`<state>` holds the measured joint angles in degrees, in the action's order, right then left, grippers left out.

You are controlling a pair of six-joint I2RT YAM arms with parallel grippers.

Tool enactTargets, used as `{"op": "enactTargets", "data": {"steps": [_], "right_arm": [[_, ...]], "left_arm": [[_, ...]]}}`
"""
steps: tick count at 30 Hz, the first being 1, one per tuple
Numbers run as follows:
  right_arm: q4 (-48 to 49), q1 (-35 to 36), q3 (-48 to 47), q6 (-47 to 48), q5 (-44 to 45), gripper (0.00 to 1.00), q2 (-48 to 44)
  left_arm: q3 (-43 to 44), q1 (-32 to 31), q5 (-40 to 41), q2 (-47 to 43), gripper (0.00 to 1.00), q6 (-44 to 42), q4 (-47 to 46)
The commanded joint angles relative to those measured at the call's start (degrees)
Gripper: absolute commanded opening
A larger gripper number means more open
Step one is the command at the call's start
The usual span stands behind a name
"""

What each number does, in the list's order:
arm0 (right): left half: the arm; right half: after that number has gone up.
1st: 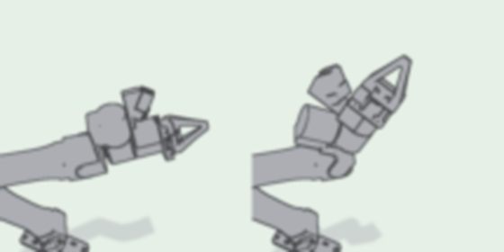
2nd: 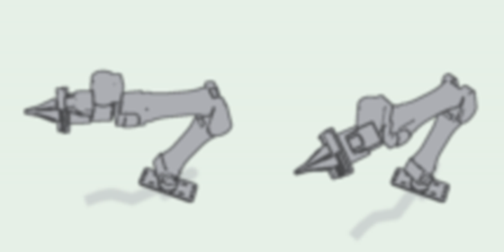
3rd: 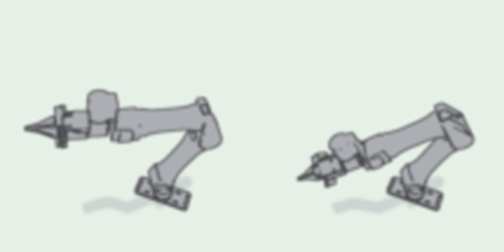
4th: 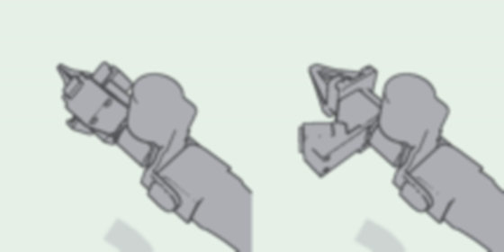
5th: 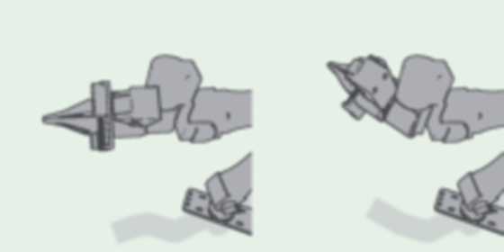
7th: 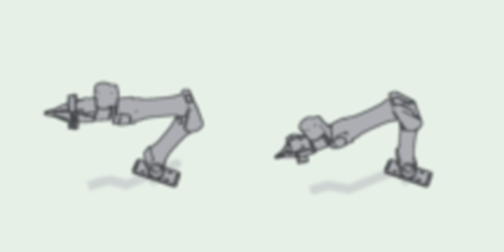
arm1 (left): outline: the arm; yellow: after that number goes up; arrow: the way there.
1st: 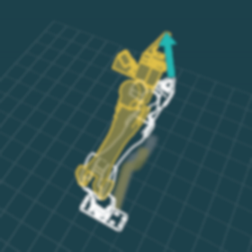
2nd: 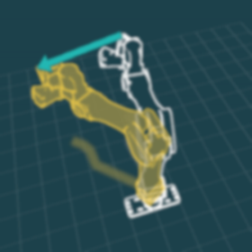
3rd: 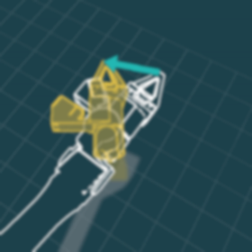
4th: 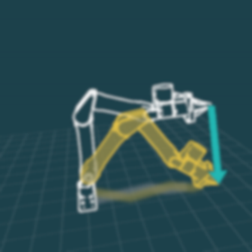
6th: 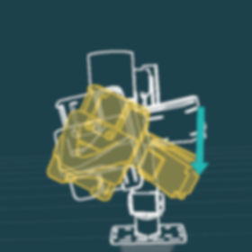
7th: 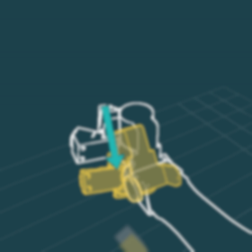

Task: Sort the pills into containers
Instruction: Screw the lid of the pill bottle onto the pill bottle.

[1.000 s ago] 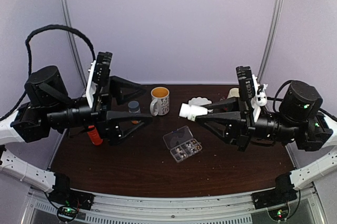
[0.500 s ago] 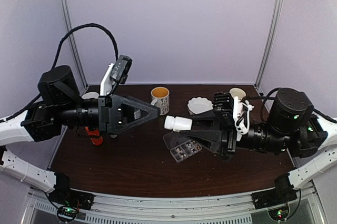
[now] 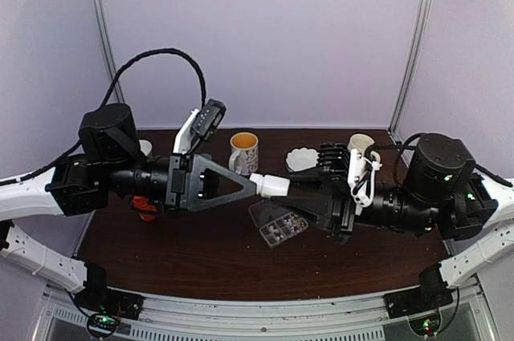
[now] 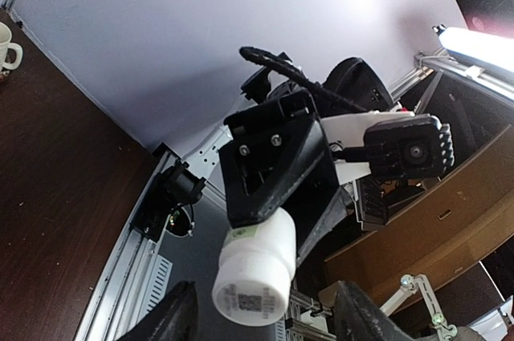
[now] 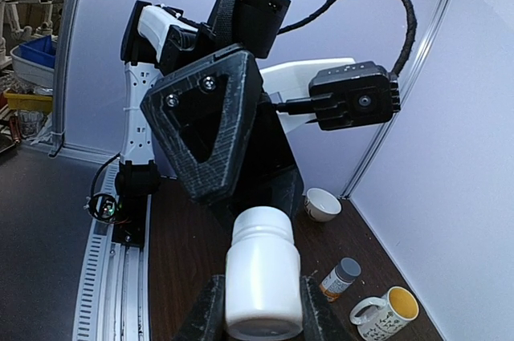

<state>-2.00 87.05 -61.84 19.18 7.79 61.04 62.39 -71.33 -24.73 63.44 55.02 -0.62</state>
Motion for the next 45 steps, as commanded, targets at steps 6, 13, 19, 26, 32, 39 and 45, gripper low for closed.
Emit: {"op": "enactTargets", "data": {"steps": [6, 13, 19, 26, 32, 39, 45], "right_arm": [[-0.4, 0.3, -0.4, 0.1, 1.8, 0.0, -0.9], [-0.6, 0.3, -0.4, -0.4, 1.0, 0.0, -0.5], [0.3, 0.2, -0.4, -4.7, 0.2, 0.0, -0.6], [3.6, -1.3, -1.0, -23.3, -4.1, 0.0, -1.4], [14.5, -2.3, 0.9, -41.1, -14.9, 0.0, -1.5], [15.4, -3.2, 1.8, -48.8, -19.5, 0.0, -1.8], [12.8, -3.3, 5.2, -42.9, -12.7, 0.0, -6.9]], "left_arm": [[2.5, 0.2, -1.1, 0.4, 0.42, 0.4, -3.7], [3.3, 0.2, -0.6, 0.7, 0.24, -1.2, -1.5], [5.6, 0.2, 0.2, 1.0, 0.05, -7.3, 2.7], [9.6, 0.2, -1.0, 1.2, 0.0, -28.8, 10.9], [11.1, -0.6, 2.7, -1.2, 0.0, -61.5, 19.2], [12.3, -0.6, 6.6, -2.1, 0.0, -81.7, 20.3], [11.1, -0.6, 4.5, -3.4, 0.57, -77.1, 15.6]]}}
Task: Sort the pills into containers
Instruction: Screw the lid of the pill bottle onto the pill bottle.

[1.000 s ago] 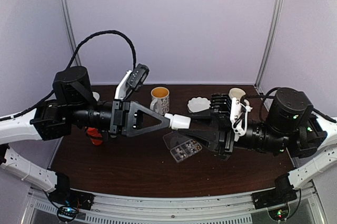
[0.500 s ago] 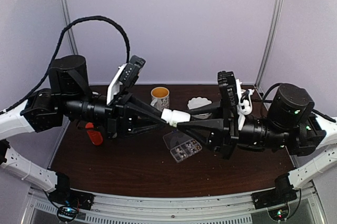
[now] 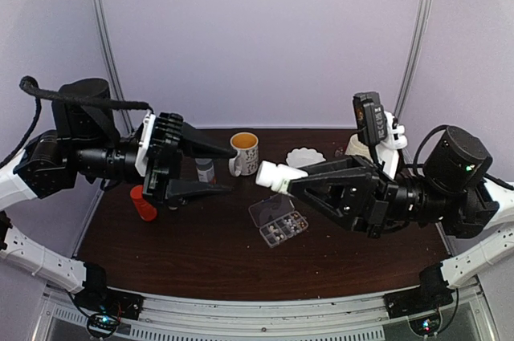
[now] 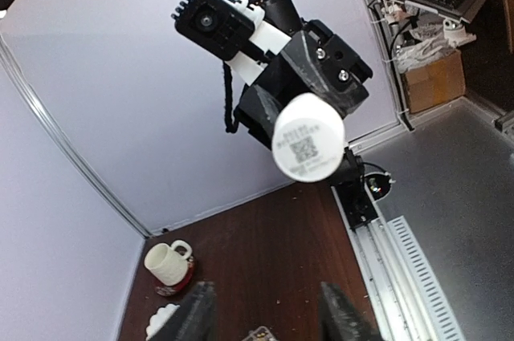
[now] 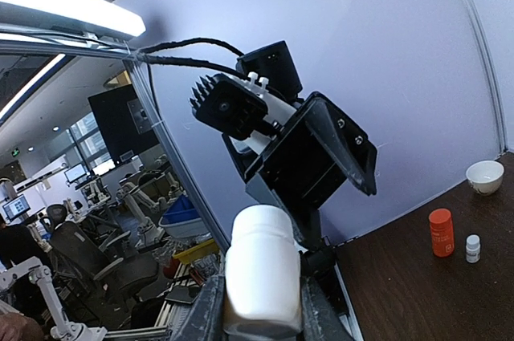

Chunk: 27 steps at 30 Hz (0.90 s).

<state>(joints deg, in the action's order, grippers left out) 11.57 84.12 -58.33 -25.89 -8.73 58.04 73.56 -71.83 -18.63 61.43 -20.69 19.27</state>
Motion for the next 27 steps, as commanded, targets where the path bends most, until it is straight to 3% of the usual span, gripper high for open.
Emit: {"op": "enactTargets", "data": {"steps": [1, 3, 5, 8, 10, 12, 15, 27], "right_arm": [[-2.4, -0.4, 1.9, 4.0, 5.5, 0.0, -4.6], [-4.1, -0.3, 2.4, 8.3, 6.6, 0.0, -5.7], [-5.9, -0.3, 2.5, 12.7, 7.3, 0.0, -6.1], [-9.7, 0.4, 1.6, 22.3, 8.1, 0.0, -5.5], [-12.3, 2.2, 1.1, 30.3, 14.5, 0.0, -4.8], [-12.2, 5.0, 2.1, 37.8, 22.3, 0.0, -4.6], [-10.5, 6.9, 2.9, 44.2, 26.1, 0.0, -4.7], [-10.5, 7.3, -1.2, 49.3, 28.1, 0.0, 0.0]], "left_arm": [[-1.0, -0.1, -2.2, -1.8, 0.62, 1.1, -5.7], [-1.9, -0.1, -1.4, -2.2, 0.71, 8.0, -7.9], [-0.8, -0.1, -0.2, -1.3, 0.72, 15.5, -8.0], [2.4, 0.1, 1.9, 1.4, 0.72, 30.7, -6.5], [4.1, 0.6, 0.7, 3.6, 0.7, 41.0, -6.6], [3.9, 1.4, -2.1, 5.0, 0.67, 51.1, -10.0], [1.4, 2.9, -5.3, 5.2, 0.65, 65.7, -16.4], [1.2, 3.5, -12.7, 7.4, 0.65, 75.6, -16.8]]}}
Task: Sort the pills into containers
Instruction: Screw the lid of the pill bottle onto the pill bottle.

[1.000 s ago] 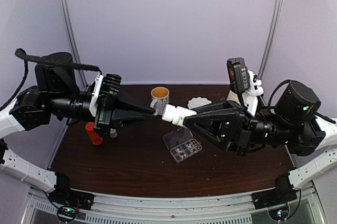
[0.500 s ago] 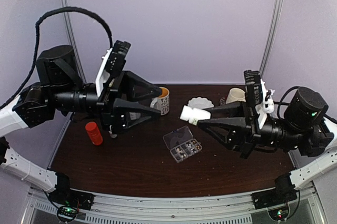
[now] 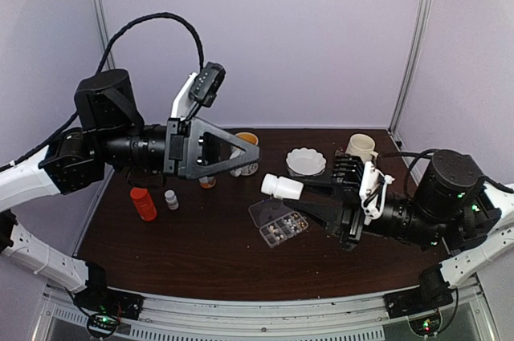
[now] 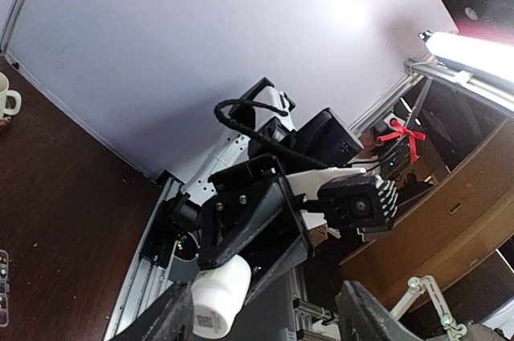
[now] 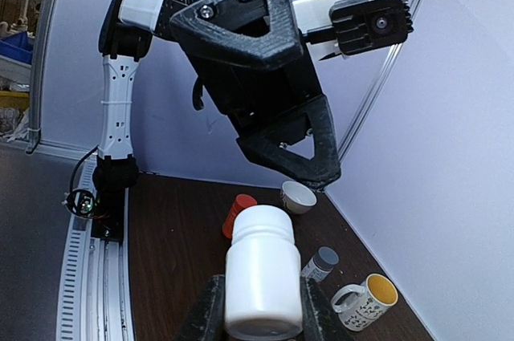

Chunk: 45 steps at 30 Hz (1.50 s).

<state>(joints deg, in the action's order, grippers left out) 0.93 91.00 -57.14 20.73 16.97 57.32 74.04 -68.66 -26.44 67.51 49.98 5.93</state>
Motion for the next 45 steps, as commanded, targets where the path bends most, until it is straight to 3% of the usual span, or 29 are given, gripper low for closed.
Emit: {"op": "enactTargets", "data": {"steps": [1, 5, 9, 15, 19, 25, 33, 45], "right_arm": [[0.5, 0.5, -2.4, 2.8, 2.4, 0.0, 0.9], [1.8, 0.6, -2.0, 3.2, 1.8, 0.0, 0.4], [2.4, 0.7, -1.9, 3.3, 0.9, 0.0, 0.2], [2.6, 0.7, -1.9, 3.6, 1.8, 0.0, 0.9], [2.9, 0.7, -1.7, 3.7, 2.5, 0.0, 1.0], [3.0, 0.7, -1.8, 3.6, 0.8, 0.0, 0.3], [3.0, 0.7, -1.1, 3.5, 1.0, 0.0, -0.2], [2.7, 0.7, -1.9, 4.1, 1.7, 0.0, 1.3]], "left_arm": [[1.2, 0.3, -5.0, 1.7, 0.65, 4.8, -2.3], [-0.3, 0.3, -3.1, 0.6, 0.66, 4.2, -1.2], [-1.9, 0.3, -2.9, -0.1, 0.75, 3.5, -1.6], [-1.7, 0.3, -4.3, 0.7, 0.66, 3.8, -1.6], [-1.8, 0.3, -4.7, 0.8, 0.66, 4.0, -1.4], [-1.8, 0.4, -4.4, 1.3, 0.8, 3.9, -0.8], [-1.8, 0.6, -3.7, 1.4, 0.73, 4.0, 0.2], [-1.2, 0.5, -5.6, 2.7, 0.73, 4.9, -0.2]]}}
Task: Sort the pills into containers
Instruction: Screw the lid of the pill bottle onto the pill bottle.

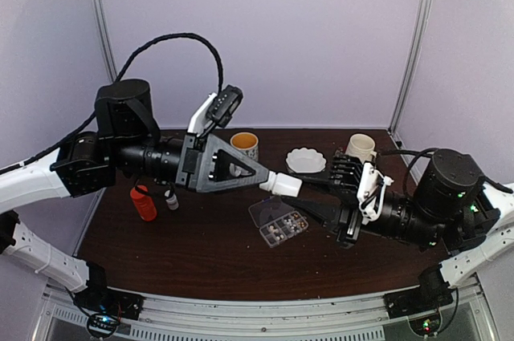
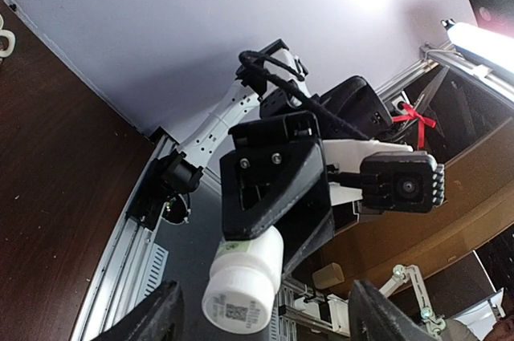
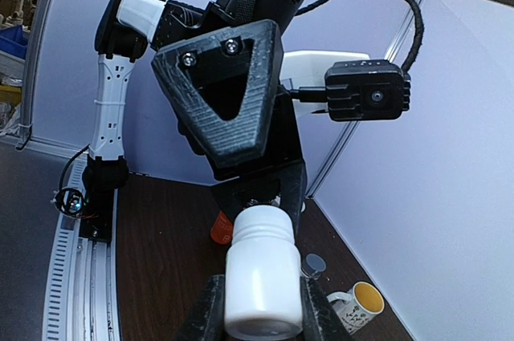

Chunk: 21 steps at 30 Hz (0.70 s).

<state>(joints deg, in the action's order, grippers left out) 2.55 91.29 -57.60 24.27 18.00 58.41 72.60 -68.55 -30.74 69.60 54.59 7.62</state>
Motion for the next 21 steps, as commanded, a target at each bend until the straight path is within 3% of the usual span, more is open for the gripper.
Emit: {"op": "enactTargets", "data": {"steps": [1, 5, 7, 8, 17, 21], "right_arm": [[1.1, 0.4, -1.5, 0.5, 0.7, 0.0, 0.3], [1.0, 0.3, -1.0, 0.4, 0.9, 0.0, 0.1], [1.2, 0.4, -0.7, 0.3, 1.0, 0.0, -0.1], [1.2, 0.4, -0.6, 0.3, 1.0, 0.0, -0.1], [1.3, 0.2, -0.8, -2.1, 1.0, 0.0, -0.2], [0.8, -0.8, -2.4, -9.0, 0.8, 0.0, 0.3]], "left_arm": [[0.3, 0.5, -1.5, 0.8, 0.71, 0.4, -1.9], [0.5, 0.4, -1.9, 1.0, 0.54, 0.4, -2.2], [0.5, 0.5, -2.0, 1.1, 0.37, 0.3, -2.3], [0.6, 0.4, -2.2, 1.2, 0.33, 0.4, -2.5], [1.1, 0.4, -2.5, 1.3, 0.01, -1.9, -1.8], [1.3, 0.4, -2.7, 1.0, 0.0, -5.2, -2.5]]}}
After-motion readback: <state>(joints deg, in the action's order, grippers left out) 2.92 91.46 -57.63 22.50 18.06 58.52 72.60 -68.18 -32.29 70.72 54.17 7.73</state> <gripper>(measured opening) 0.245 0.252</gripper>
